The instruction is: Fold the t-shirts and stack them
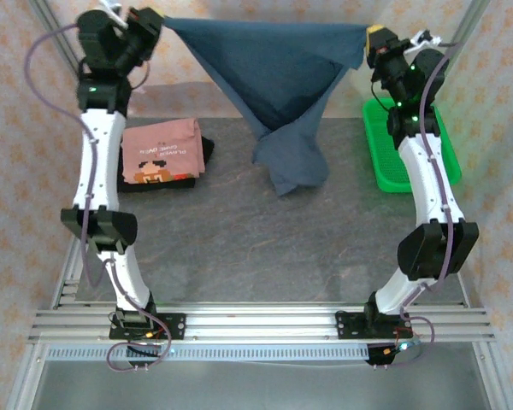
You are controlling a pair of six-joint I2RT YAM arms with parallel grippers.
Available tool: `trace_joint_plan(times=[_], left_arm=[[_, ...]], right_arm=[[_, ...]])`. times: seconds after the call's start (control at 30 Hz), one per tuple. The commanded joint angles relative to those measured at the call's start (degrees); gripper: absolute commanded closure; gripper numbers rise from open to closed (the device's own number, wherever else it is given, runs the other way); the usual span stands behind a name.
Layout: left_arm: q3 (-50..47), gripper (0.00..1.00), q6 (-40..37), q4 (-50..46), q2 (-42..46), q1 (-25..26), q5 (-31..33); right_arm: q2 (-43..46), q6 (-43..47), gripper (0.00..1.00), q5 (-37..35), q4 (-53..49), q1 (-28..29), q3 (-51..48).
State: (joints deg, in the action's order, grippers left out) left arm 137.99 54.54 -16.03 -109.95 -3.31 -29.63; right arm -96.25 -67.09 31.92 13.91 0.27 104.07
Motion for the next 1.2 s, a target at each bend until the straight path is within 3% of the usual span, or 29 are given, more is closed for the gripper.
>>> trace_joint_plan(times=[0.0, 0.23, 0.43, 0.83, 1.07, 1.17], left_arm=[[3.0, 1.0, -1.2, 3.1, 6.1, -2.9, 0.0], [4.7, 1.0, -0.7, 4.6, 9.7, -7.7, -1.8], [4.2, 1.0, -6.2, -1.4, 12.5, -8.8, -3.8], [1.5, 1.0, -9.4, -5.8, 16.1, -11.0, -5.0], [-3.2, 1.0, -7.5, -3.5, 19.6, -10.2, -9.5], [-8.0, 1.0, -12.3, -7.8, 23.1, -4.0, -10.2]], right_arm=[[-1.9, -5.2, 1.0, 2.8, 6.6, -0.5, 6.8], [-5.6, -10.6, 1.0, 5.0, 8.9, -0.5, 11.9], [-4.5, -11.9, 1.0, 4.7, 9.1, -0.3, 6.5], [-9.1, -11.4, 1.0, 7.3, 6.2, 3.3, 9.0], [-11.8, -10.7, 1.0, 11.5, 1.9, 3.2, 13.4], [-9.5, -8.4, 1.0, 13.8, -0.8, 2.0, 9.4]])
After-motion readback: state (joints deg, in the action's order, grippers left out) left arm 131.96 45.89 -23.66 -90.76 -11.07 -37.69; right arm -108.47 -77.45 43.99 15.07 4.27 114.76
